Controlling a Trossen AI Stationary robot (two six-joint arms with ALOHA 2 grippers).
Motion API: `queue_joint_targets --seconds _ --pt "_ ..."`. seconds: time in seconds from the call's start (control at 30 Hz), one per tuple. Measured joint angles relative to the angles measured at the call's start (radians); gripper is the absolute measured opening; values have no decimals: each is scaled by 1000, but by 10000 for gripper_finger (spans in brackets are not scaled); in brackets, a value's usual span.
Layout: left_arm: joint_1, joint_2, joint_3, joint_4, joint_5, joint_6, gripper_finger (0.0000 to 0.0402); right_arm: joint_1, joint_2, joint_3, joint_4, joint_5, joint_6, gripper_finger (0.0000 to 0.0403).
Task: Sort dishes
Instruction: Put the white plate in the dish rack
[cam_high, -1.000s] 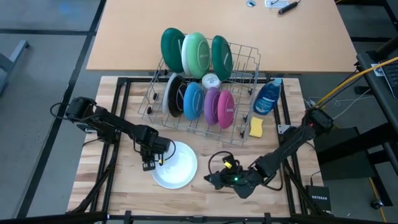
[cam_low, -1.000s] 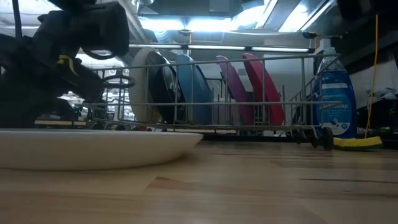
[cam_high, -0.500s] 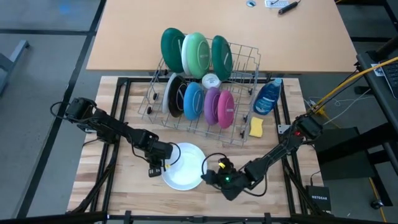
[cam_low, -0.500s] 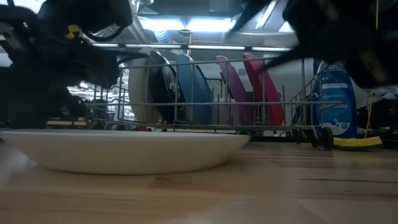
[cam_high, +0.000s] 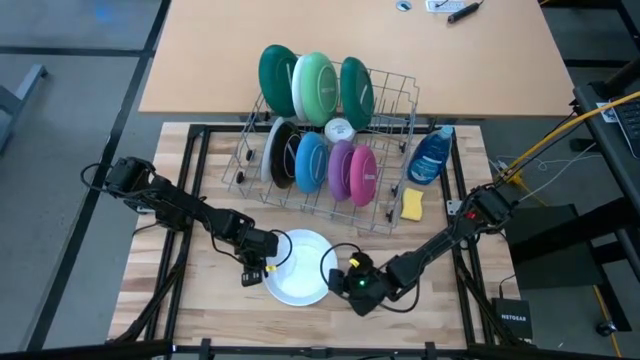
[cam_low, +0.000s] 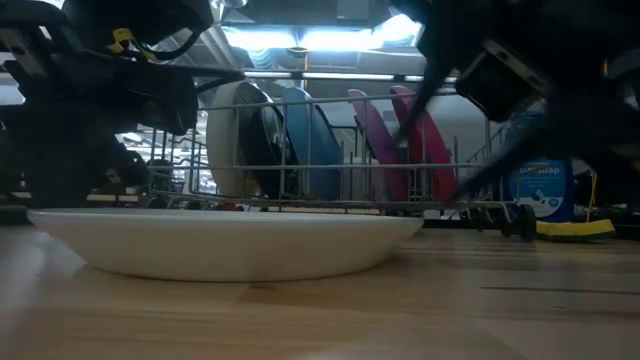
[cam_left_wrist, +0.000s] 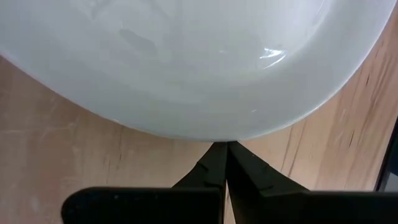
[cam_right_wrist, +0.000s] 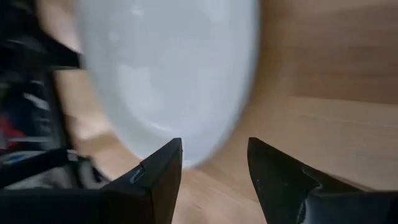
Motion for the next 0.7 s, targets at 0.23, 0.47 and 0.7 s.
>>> queue_joint_targets --seconds 0.23,0.47,0.7 --pt "0 0 0 0 -9 0 0 -7 0 0 -78 -33 27 186" --pt "0 1 0 47 -22 7 0 -46 6 0 -109 -34 19 186" --pt "0 1 0 72 -43 12 0 -77 61 0 -83 -56 17 186"
